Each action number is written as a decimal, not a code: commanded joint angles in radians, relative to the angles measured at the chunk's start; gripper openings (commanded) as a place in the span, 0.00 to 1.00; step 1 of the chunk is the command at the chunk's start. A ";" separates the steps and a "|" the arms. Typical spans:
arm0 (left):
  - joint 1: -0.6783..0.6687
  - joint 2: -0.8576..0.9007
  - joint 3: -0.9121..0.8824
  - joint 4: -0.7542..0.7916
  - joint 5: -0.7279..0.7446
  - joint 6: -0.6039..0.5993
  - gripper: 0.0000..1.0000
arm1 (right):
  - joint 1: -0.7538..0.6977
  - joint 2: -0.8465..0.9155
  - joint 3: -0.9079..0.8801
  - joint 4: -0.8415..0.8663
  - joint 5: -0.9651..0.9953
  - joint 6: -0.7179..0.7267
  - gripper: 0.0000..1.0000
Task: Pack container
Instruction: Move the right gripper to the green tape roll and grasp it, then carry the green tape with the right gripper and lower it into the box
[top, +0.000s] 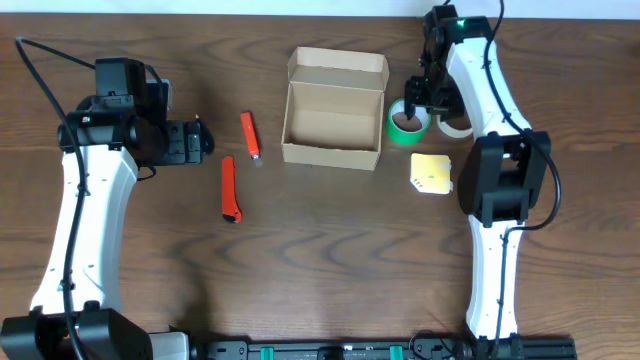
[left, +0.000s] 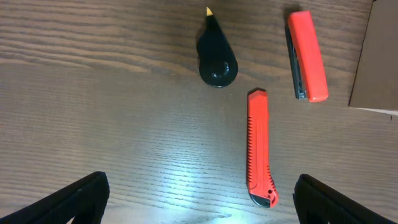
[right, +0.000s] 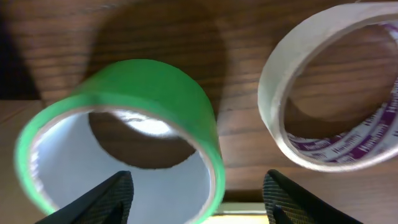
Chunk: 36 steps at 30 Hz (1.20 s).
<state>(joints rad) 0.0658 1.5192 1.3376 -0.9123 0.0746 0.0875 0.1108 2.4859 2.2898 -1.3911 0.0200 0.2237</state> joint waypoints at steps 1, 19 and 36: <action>0.007 0.005 0.018 -0.003 -0.007 0.021 0.95 | 0.002 0.035 0.012 0.003 0.014 0.008 0.64; 0.007 0.005 0.018 -0.003 -0.007 0.021 0.95 | -0.003 0.082 0.013 0.041 0.018 0.007 0.01; 0.007 0.005 0.018 -0.003 -0.007 0.021 0.95 | -0.007 -0.277 0.120 0.086 0.017 -0.008 0.01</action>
<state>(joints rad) 0.0658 1.5192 1.3376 -0.9123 0.0746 0.0879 0.0879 2.3734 2.3562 -1.3140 0.0349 0.2287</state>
